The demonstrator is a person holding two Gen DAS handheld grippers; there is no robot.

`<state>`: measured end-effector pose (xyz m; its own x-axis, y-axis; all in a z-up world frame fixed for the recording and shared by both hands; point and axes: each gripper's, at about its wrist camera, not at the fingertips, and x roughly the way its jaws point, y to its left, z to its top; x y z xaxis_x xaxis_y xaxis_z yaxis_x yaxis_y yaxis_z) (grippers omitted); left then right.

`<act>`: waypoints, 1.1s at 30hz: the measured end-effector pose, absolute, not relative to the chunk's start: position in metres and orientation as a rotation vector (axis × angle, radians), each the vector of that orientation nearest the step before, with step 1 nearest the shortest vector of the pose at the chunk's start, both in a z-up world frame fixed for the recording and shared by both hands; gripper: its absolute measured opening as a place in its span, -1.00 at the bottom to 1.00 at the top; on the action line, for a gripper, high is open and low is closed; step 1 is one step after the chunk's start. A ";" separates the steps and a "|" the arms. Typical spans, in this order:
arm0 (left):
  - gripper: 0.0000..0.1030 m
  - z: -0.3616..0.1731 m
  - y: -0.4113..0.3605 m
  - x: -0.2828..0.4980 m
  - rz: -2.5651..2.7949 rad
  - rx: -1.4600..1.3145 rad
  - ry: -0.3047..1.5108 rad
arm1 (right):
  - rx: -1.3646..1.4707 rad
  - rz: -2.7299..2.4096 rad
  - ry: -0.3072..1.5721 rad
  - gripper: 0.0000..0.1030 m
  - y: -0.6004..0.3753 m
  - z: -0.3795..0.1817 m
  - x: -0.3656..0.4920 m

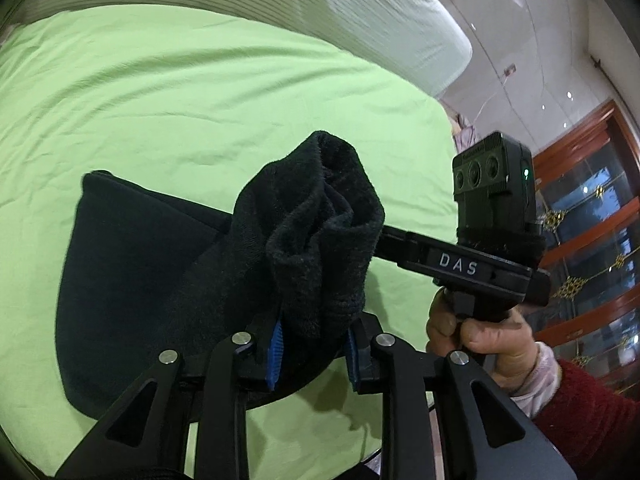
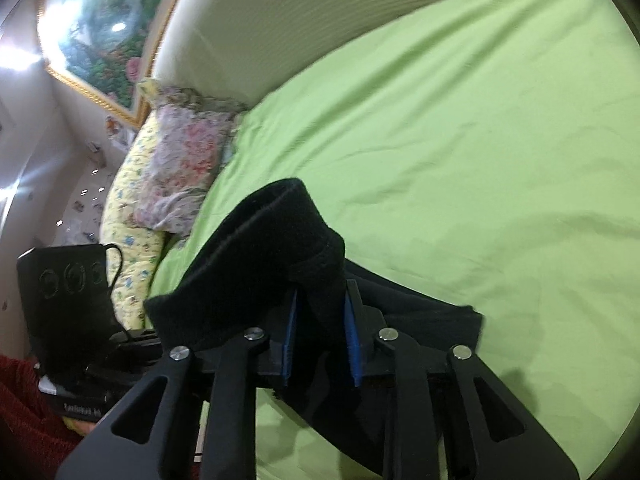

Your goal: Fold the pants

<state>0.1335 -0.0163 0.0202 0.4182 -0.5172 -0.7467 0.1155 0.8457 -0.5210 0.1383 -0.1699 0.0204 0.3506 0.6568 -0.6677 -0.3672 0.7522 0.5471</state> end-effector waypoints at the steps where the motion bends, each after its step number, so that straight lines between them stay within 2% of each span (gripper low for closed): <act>1: -0.41 0.020 -0.021 0.137 -0.414 -0.418 1.078 | 0.324 0.662 1.015 -0.50 -0.172 0.020 0.137; 3: -0.13 0.016 -0.030 0.140 -0.441 -0.415 1.096 | 0.323 0.625 1.024 -0.49 -0.179 0.017 0.135; 6: 0.15 0.012 -0.042 0.143 -0.471 -0.414 1.114 | 0.313 0.552 1.035 -0.49 -0.188 0.013 0.131; 12: 0.19 0.005 -0.051 0.153 -0.504 -0.407 1.156 | 0.380 0.422 1.020 -0.44 -0.216 0.013 0.117; 14: 0.21 0.006 -0.051 0.155 -0.518 -0.420 1.163 | 0.387 0.380 1.012 -0.17 -0.223 0.016 0.111; 15: 0.22 0.007 -0.048 0.156 -0.523 -0.431 1.165 | 0.390 0.350 1.012 0.04 -0.227 0.017 0.108; 16: 0.22 0.007 -0.045 0.156 -0.526 -0.442 1.165 | 0.391 0.333 1.013 0.09 -0.228 0.018 0.106; 22: 0.31 0.023 -0.026 0.154 -0.515 -0.506 1.123 | 0.405 0.267 0.989 0.11 -0.234 0.027 0.093; 25: 0.31 0.028 -0.013 0.157 -0.483 -0.520 1.108 | 0.411 0.259 0.960 0.22 -0.233 0.034 0.089; 33: 0.38 0.026 0.030 0.155 -0.373 -0.559 1.087 | 0.375 0.245 0.907 0.34 -0.213 0.048 0.079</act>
